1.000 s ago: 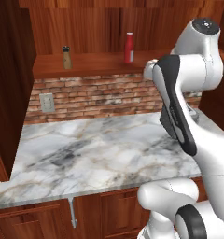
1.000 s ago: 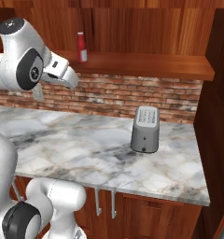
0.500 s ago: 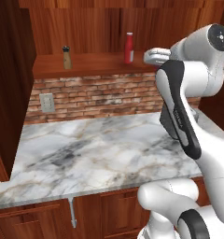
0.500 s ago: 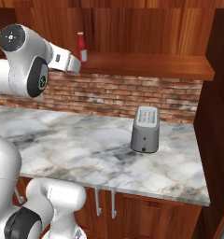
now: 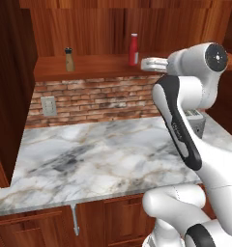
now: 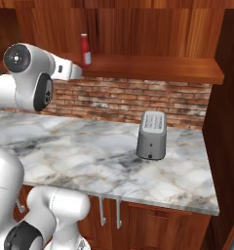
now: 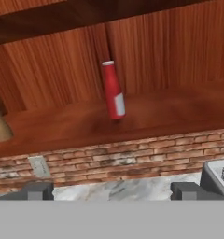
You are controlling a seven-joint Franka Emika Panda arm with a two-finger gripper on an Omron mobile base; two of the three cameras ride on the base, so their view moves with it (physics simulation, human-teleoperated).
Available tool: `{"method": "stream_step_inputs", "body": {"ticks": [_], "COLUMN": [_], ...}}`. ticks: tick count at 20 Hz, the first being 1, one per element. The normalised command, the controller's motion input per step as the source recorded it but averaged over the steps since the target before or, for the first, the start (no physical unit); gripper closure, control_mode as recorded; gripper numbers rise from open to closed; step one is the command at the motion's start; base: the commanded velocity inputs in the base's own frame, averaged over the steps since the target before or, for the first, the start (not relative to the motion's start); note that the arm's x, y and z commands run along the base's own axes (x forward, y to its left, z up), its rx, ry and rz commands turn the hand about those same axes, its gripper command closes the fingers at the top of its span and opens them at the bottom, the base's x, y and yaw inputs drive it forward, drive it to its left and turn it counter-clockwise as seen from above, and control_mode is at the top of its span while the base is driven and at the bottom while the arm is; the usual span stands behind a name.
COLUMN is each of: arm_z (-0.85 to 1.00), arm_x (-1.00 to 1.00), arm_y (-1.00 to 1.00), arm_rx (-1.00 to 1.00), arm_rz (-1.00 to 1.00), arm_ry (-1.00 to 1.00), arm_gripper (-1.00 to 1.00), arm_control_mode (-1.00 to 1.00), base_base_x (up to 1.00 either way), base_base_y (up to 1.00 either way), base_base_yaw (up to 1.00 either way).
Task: Take 2 condiments from the cabinet and move them on the counter near the stove.Make sure the condiments are lined up with each other, next to each other.
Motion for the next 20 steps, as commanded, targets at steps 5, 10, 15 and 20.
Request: {"method": "stream_step_inputs", "body": {"ticks": [5,10,15,20], "arm_z": [0.05,-0.09,-0.27,-0.14], "arm_x": [0.24,0.46,0.51,0.49], "arm_y": [0.08,0.00,0.00,0.00], "arm_rx": [0.00,-0.08,-0.13,-0.10], "arm_rz": [0.00,0.00,0.00,0.00], "arm_ry": [0.20,0.06,0.00,0.00], "arm_gripper": [-1.00,-1.00,-1.00,-1.00], "arm_control_mode": [-1.00,-1.00,-1.00,-1.00], "base_base_x": [0.00,0.00,0.00,0.00], "base_base_y": [0.00,0.00,0.00,0.00], "base_base_yaw": [0.00,0.00,0.00,0.00]}}
